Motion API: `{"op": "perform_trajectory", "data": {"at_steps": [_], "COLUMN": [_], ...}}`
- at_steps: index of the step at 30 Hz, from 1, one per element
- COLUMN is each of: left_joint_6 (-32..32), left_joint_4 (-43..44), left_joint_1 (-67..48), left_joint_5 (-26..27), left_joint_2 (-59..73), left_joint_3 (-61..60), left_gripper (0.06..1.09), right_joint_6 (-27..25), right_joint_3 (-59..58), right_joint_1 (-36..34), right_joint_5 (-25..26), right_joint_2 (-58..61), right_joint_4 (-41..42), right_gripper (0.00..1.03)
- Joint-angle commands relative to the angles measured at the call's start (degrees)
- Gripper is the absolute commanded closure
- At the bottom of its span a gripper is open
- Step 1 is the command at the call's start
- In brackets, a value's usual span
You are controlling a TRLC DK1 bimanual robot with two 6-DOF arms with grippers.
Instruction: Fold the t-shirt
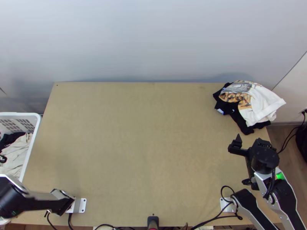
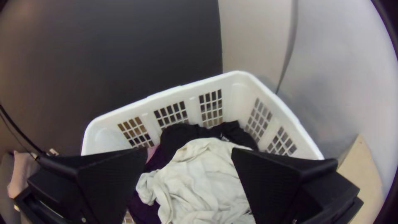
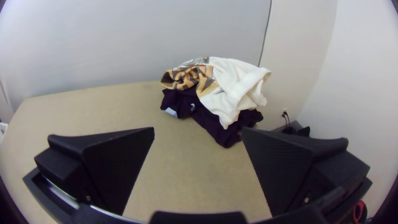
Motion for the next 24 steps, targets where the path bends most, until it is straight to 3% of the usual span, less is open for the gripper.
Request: {"op": "perform_trajectory", "data": {"at_steps": [1,24], "left_joint_6": [-1.2,-4.8], "left_joint_4": [3.0,3.7], "left_joint_1": [8.4,13.4], "left_joint_5": [1.2,0.7], "left_joint_2": [14.5,43.7], "left_joint_3": [1.7,12.5], "left_gripper": [0.1,0.11], "right_joint_6": [-0.9,-2.3], "right_joint_3": [0.0,-0.1], "right_joint_1": [-1.0,-1.9], "right_joint_5": [0.2,1.0], "right_joint_2": [0.5,2.2], "right_joint_4": [-0.2,-2.2], "right_gripper": [0.05,0.05]}}
